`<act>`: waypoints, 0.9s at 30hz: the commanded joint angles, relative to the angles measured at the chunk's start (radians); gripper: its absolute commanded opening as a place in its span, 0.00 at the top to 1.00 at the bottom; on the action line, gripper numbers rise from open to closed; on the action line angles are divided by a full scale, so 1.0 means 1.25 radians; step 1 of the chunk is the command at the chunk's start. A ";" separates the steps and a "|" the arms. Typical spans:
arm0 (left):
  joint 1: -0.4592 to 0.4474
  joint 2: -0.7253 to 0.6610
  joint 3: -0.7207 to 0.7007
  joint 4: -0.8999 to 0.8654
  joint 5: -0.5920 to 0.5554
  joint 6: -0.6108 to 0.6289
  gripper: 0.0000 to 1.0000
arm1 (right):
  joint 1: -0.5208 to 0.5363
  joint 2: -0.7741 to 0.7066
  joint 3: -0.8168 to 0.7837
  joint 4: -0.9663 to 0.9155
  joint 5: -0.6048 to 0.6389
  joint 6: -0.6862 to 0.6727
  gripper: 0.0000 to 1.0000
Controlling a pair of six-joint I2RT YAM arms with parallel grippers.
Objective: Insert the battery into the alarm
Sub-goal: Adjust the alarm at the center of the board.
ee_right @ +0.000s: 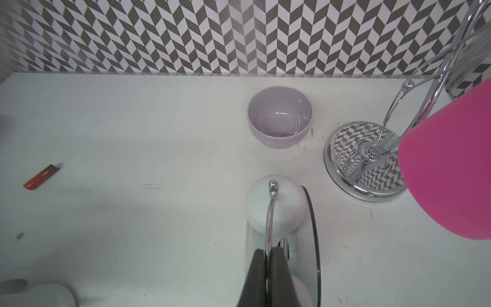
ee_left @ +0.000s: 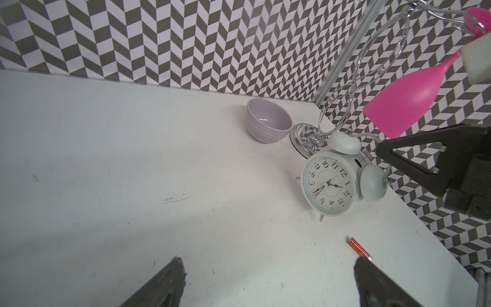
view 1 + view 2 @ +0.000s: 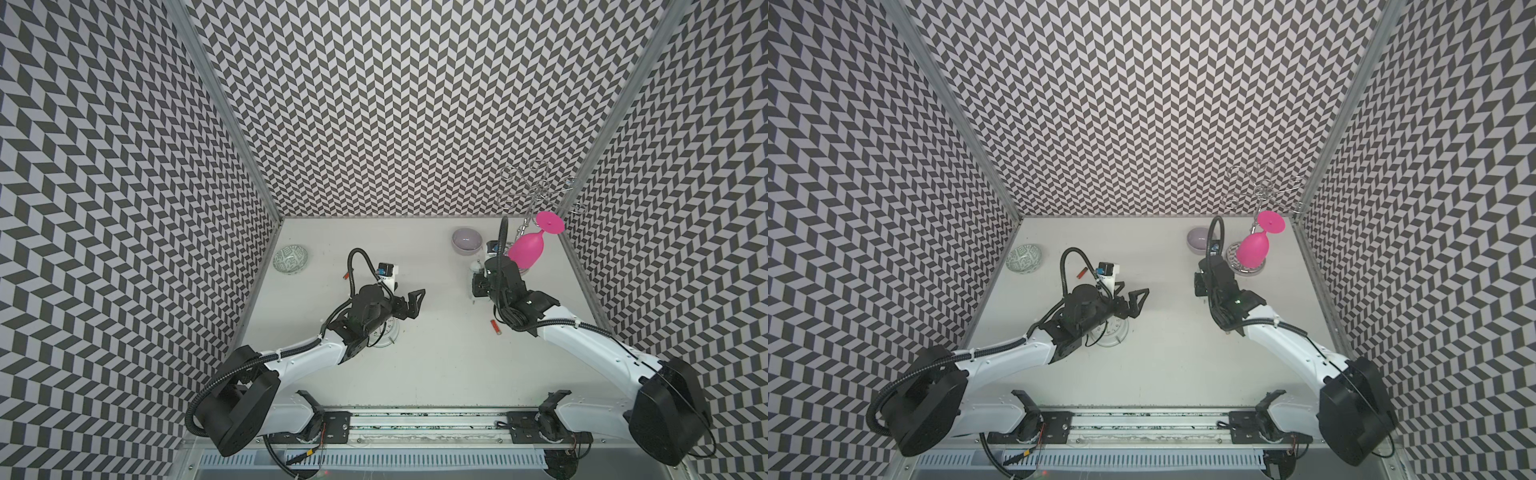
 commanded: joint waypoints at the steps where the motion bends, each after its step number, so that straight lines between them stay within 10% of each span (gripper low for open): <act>1: 0.027 0.001 0.026 -0.042 0.009 -0.052 0.01 | 0.028 0.035 0.034 0.046 0.109 -0.059 1.00; 14: 0.138 -0.084 0.054 -0.183 0.002 -0.145 0.01 | 0.184 0.224 0.133 0.019 0.162 -0.075 1.00; 27: 0.229 -0.171 0.035 -0.231 0.052 -0.118 0.01 | 0.227 0.382 0.166 0.109 -0.016 -0.004 1.00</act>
